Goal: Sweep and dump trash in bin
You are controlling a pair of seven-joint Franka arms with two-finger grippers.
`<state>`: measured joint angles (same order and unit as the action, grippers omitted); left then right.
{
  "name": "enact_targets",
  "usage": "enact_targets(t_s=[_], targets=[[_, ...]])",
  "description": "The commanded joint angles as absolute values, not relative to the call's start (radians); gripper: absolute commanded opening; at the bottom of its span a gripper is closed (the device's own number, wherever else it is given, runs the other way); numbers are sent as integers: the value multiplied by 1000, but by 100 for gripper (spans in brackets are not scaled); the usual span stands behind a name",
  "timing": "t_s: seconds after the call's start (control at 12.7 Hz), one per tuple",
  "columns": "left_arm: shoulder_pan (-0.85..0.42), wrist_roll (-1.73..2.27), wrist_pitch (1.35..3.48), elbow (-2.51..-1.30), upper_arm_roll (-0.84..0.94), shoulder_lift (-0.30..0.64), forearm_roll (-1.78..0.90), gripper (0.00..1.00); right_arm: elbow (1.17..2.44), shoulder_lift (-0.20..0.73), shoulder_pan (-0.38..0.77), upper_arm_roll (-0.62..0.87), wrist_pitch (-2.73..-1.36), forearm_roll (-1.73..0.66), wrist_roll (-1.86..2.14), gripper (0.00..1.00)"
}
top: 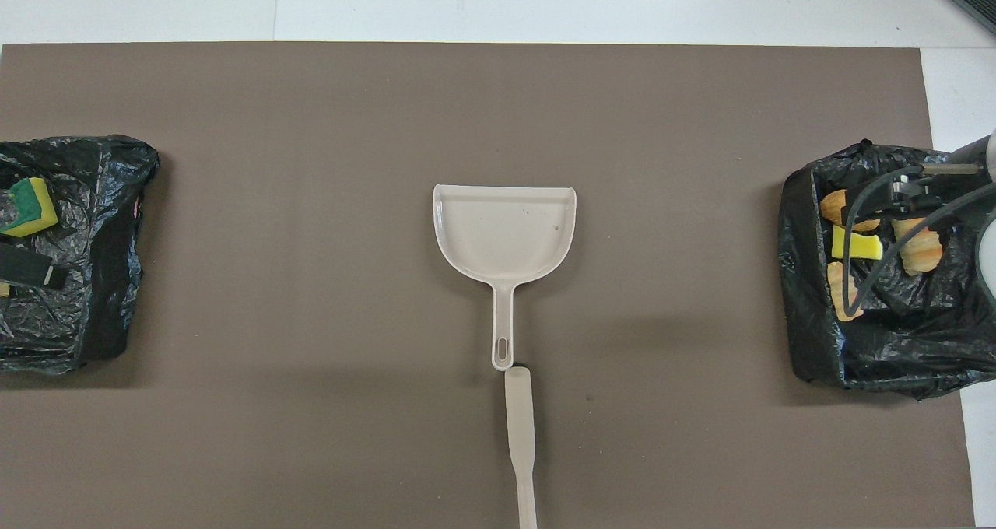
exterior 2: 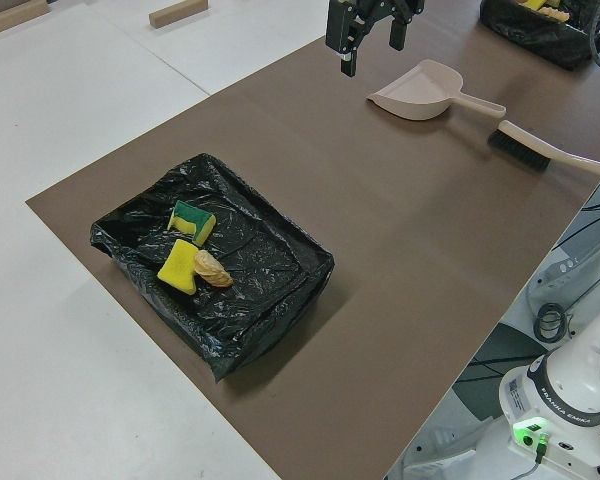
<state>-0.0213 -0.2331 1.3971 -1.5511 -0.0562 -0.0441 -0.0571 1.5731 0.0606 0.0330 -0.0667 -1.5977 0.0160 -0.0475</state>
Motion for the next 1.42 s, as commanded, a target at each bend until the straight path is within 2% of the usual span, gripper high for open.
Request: enact_targets(t_s=[0.0,0.24,0.47,1.34], targets=[[-32,-236,1394,-1560,-61,-58,-43,100,1589,46,25,-64,-1611,-5,-29,100],[-25,-230,1449,-1557,-63,-57,-41,100,1589,46,25,-63,-1611,-5,-29,100],[-21,-247,1460,-1503,-69,-32,-13,100,1589,46,25,-63,-1611,-5,-29,100],[-23,-314,1482,-1528,-68,-49,45,100,1589,46,25,-63,-1611,-5,-29,100]])
